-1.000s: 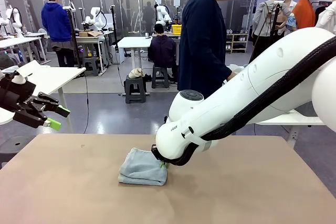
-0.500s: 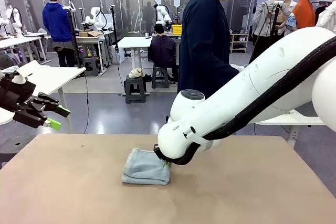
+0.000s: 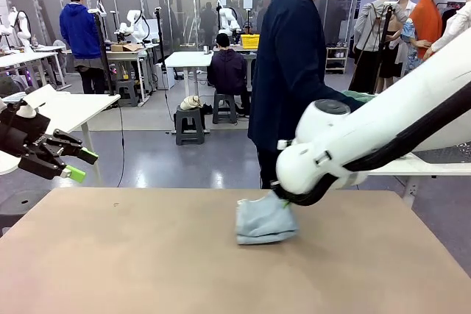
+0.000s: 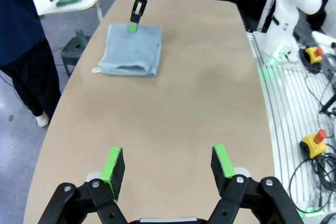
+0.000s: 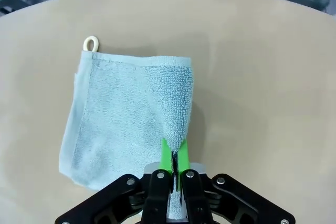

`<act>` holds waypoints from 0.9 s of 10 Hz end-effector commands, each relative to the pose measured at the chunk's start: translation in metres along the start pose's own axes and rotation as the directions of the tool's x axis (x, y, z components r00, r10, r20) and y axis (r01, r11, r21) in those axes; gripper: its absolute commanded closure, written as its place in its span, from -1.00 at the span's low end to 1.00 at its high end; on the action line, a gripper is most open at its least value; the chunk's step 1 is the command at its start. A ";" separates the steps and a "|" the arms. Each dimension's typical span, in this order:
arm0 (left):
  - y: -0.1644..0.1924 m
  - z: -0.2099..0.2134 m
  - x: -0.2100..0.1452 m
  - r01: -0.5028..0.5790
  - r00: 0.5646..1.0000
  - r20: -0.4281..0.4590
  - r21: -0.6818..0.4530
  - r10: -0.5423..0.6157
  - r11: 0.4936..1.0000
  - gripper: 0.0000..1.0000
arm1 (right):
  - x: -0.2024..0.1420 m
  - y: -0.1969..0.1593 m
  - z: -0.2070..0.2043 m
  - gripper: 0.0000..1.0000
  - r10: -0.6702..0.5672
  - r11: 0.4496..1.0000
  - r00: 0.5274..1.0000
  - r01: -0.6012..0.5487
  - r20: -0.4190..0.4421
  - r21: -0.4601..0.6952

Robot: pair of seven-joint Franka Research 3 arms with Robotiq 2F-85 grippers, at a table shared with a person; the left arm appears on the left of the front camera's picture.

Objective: Fold the towels and place them in the basket.
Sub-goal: Place the folded Towel with hook on the right side of the table.

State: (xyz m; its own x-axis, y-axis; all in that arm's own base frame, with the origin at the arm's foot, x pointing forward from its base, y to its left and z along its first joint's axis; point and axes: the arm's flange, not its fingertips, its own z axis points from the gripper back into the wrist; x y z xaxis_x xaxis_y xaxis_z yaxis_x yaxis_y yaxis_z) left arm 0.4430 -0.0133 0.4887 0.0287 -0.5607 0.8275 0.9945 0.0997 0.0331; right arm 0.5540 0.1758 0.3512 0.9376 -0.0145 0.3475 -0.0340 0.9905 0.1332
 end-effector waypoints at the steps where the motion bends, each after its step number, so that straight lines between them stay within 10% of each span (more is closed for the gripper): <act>1: -0.001 0.002 0.002 0.012 1.000 0.017 -0.007 -0.012 1.000 -0.68 | 0.007 -0.059 0.010 0.91 0.009 1.000 1.000 -0.009 -0.028 -0.016; 9: -0.001 0.002 0.002 0.012 1.000 0.017 -0.007 -0.012 1.000 -0.68 | 0.075 -0.225 0.004 0.91 0.113 0.975 0.983 -0.137 -0.144 -0.173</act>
State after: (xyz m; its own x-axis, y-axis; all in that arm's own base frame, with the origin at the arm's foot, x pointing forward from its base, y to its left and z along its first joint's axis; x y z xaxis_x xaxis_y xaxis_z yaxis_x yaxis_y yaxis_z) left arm 0.4430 -0.0133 0.4889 0.0285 -0.5610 0.8274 0.9944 0.0998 0.0334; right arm 0.6192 -0.0390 0.3453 0.9709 0.0712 0.2286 -0.0608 0.9968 -0.0520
